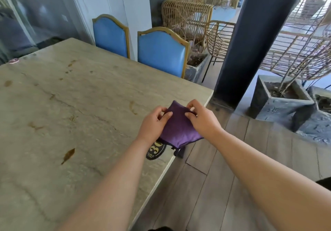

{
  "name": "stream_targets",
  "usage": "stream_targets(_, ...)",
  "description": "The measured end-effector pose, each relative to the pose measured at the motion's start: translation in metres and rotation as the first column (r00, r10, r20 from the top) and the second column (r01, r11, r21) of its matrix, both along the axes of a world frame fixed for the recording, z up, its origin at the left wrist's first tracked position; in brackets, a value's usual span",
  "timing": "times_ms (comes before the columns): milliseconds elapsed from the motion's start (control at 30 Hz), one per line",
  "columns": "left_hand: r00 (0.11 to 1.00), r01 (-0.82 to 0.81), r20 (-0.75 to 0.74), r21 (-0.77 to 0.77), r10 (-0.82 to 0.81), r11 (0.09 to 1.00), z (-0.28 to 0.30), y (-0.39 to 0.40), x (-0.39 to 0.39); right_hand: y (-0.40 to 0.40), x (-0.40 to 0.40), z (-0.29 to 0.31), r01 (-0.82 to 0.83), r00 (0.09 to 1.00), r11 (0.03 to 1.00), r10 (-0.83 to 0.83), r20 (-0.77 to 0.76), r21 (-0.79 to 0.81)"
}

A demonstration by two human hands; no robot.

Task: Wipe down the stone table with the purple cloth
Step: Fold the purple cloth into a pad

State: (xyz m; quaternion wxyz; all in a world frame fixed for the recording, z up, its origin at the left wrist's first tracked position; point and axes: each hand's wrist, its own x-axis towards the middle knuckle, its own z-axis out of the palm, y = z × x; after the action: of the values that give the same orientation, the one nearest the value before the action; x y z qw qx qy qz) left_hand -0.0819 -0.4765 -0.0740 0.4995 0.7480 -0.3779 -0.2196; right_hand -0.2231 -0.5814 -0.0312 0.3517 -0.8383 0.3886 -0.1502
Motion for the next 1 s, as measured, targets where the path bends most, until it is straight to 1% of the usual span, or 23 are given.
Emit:
stream_targets(100, 1.0, -0.016, 0.02, 0.034, 0.015, 0.999, -0.005, -0.022, 0.001, -0.027, 0.005, -0.008, -0.027, 1.0, 1.0, 0.027, -0.001, -0.003)
stream_targets(233, 0.999, -0.049, 0.025, 0.096, 0.047, 0.994, -0.016, -0.05, 0.017, -0.063, 0.022, -0.027, -0.07, 0.997, 0.997, 0.069, -0.045, -0.018)
stream_targets(367, 0.997, -0.066, -0.018, 0.147, 0.069, 0.987, -0.028, -0.086, 0.046, -0.11, 0.05, -0.045, -0.082, 0.993, 0.997, 0.081, -0.086, -0.009)
stream_targets(600, 0.987, -0.156, 0.076, 0.171, 0.144, 0.973, -0.052, -0.157, 0.099, -0.193, 0.122, -0.066, -0.114, 0.988, 0.993, 0.114, -0.103, 0.002)
stream_targets(667, 0.972, -0.21, 0.144, 0.183, 0.185, 0.96, -0.063, -0.17, 0.111, -0.204, 0.136, -0.078, -0.141, 0.979, 0.989, 0.134, -0.154, -0.035)
stream_targets(733, 0.949, -0.253, 0.247, 0.22, 0.197, 0.942, -0.074, -0.178, 0.12, -0.203, 0.142, -0.094, -0.202, 0.95, 0.967, 0.155, -0.271, -0.154)
stream_targets(800, 0.932, -0.256, 0.322, 0.266, 0.165, 0.929, -0.085, -0.183, 0.124, -0.19, 0.142, -0.11, -0.308, 0.899, 0.911, 0.184, -0.398, -0.275)
stream_targets(900, 0.88, -0.251, 0.467, 0.298, 0.088, 0.921, -0.106, -0.178, 0.129, -0.169, 0.136, -0.136, -0.472, 0.827, 0.824, 0.292, -0.479, -0.313)
stream_targets(967, 0.818, -0.233, 0.576, 0.318, 0.007, 0.919, -0.118, -0.169, 0.128, -0.174, 0.137, -0.147, -0.516, 0.805, 0.793, 0.32, -0.499, -0.323)
stream_targets(1000, 0.804, -0.225, 0.595, 0.327, -0.015, 0.918, -0.121, -0.166, 0.128, -0.184, 0.141, -0.148, -0.529, 0.798, 0.784, 0.328, -0.506, -0.325)
